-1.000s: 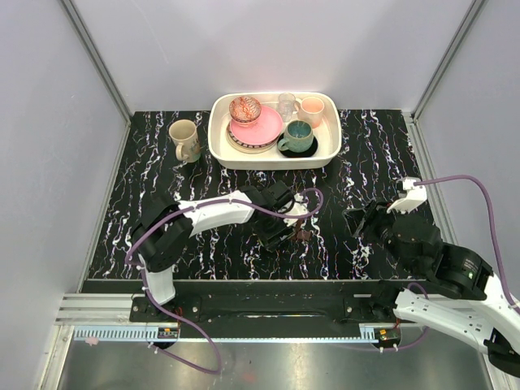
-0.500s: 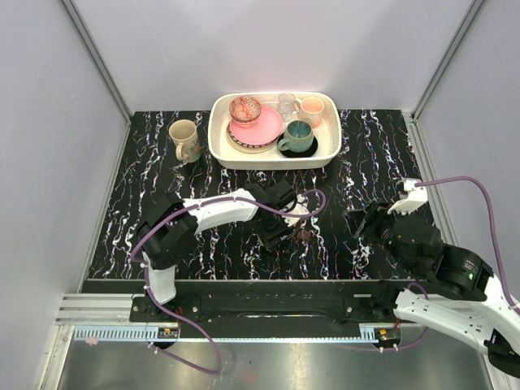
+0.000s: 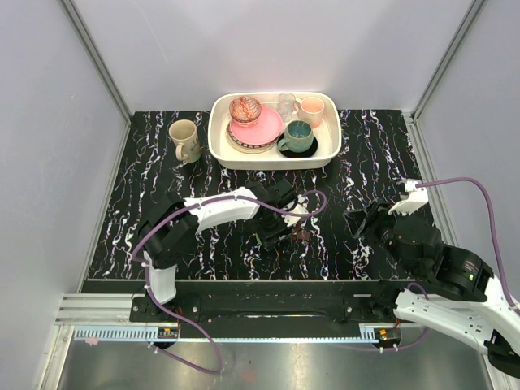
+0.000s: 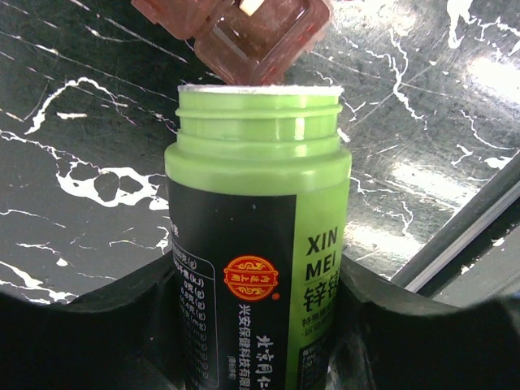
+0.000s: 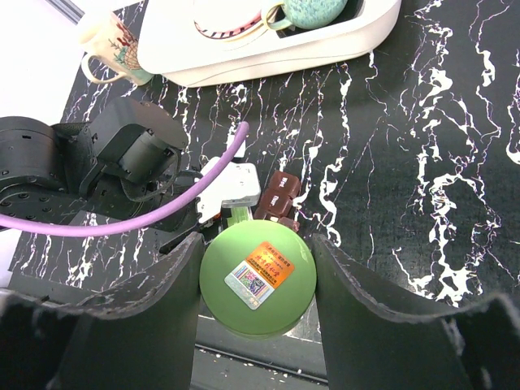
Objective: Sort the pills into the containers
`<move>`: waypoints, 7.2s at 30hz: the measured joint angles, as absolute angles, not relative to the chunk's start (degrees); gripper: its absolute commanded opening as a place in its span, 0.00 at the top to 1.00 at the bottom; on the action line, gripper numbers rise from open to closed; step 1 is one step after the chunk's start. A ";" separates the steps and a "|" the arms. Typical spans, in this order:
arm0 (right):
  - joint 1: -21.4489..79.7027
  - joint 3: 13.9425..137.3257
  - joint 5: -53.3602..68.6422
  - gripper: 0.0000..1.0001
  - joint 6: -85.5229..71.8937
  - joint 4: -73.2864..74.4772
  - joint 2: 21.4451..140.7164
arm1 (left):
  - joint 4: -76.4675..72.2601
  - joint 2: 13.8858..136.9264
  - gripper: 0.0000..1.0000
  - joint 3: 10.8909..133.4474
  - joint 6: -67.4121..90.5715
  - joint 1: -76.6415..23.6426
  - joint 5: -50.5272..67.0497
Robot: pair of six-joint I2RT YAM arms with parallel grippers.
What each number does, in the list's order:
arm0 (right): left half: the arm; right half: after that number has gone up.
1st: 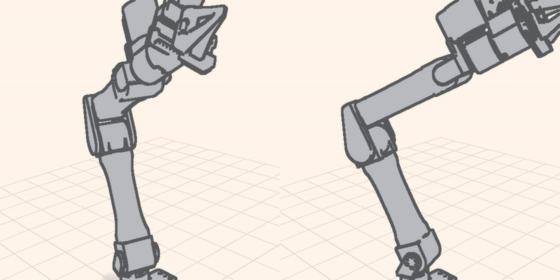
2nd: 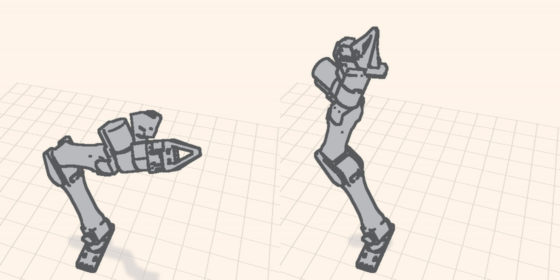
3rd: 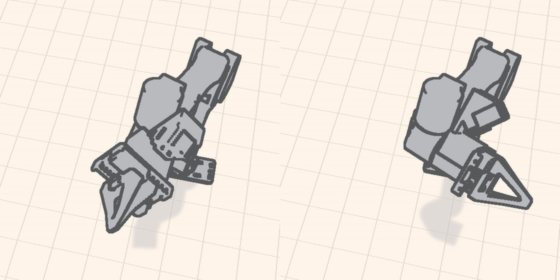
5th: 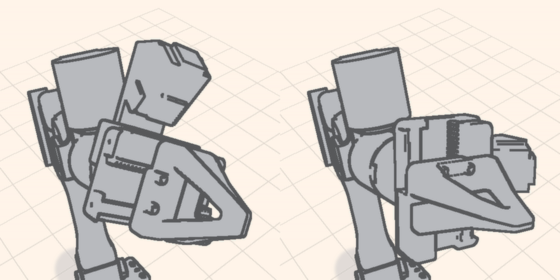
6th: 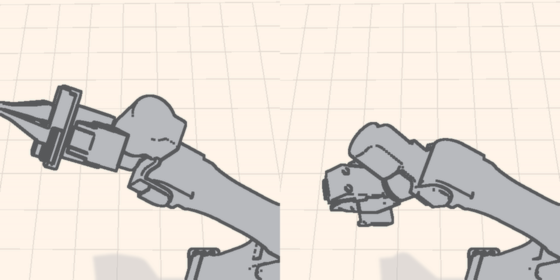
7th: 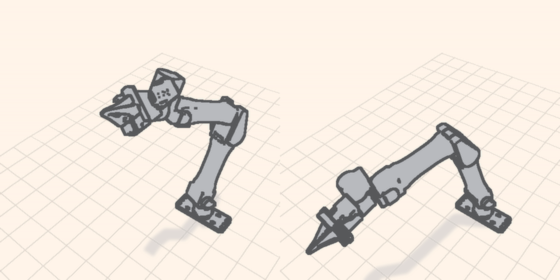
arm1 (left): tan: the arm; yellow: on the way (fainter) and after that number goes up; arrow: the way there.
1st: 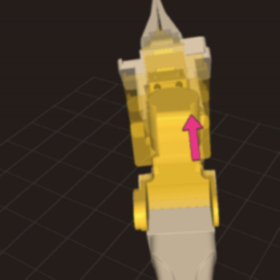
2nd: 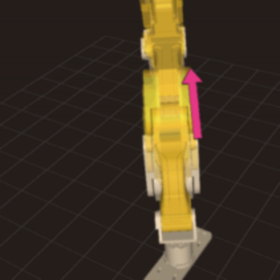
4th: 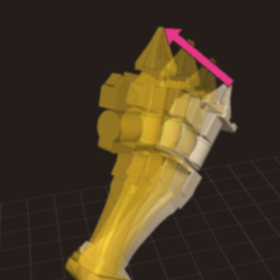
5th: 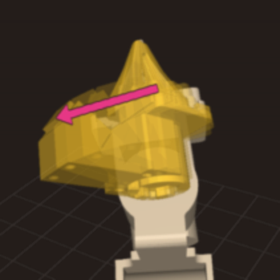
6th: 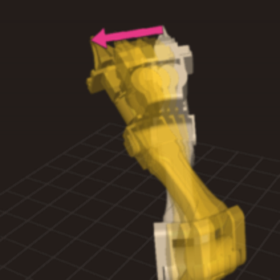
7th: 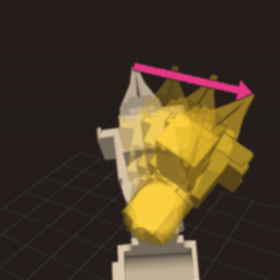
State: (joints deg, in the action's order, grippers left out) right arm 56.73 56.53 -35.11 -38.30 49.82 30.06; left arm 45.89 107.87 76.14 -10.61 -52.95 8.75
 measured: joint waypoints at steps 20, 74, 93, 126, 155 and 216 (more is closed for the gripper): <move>56.73 56.53 -35.11 1.00 -38.48 49.82 30.00 | 49.01 108.75 1.00 79.02 -11.42 -52.93 8.10; 56.73 55.16 -35.14 1.00 -39.48 50.96 27.42 | 58.11 115.90 1.00 89.27 -13.56 -53.56 5.74; 56.73 54.92 -35.68 1.00 -40.88 52.66 25.43 | 61.21 116.86 1.00 91.83 -13.63 -53.89 5.56; 56.73 54.50 -38.46 1.00 -42.52 53.95 20.45 | 65.60 119.74 1.00 96.14 -13.74 -54.17 5.50; 56.73 53.95 -38.48 1.00 -42.63 55.51 19.09 | 68.05 121.19 1.00 99.42 -13.69 -54.39 4.91; 56.73 52.90 -38.50 1.00 -42.94 55.51 19.29 | -3.31 67.48 1.00 58.87 -3.46 -54.43 -6.26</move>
